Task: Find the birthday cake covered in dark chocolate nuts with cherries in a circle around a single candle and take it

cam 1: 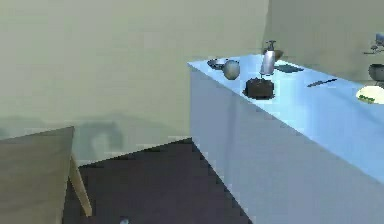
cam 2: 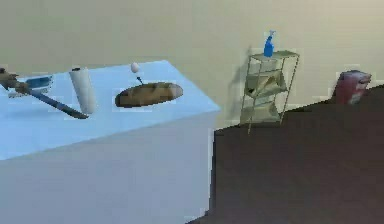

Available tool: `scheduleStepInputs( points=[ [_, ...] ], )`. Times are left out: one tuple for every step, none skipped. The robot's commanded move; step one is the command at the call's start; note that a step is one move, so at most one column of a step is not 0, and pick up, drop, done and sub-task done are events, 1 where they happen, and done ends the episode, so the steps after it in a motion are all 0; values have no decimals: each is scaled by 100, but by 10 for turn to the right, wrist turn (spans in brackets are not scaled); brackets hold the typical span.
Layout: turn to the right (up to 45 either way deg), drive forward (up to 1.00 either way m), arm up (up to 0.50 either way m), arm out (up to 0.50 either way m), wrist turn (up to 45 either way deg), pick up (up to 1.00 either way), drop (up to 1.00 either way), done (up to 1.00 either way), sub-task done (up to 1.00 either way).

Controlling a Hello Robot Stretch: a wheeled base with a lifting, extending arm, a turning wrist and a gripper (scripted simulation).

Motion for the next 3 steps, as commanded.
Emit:
scheduleStepInputs(
  points=[
    [-450, 0, 0, 0, 0, 0, 0, 0, 0],
    [-240, 0, 0, 0, 0, 0, 0, 0, 0],
    [450, 0, 0, 0, 0, 0, 0, 0, 0]
  ],
)
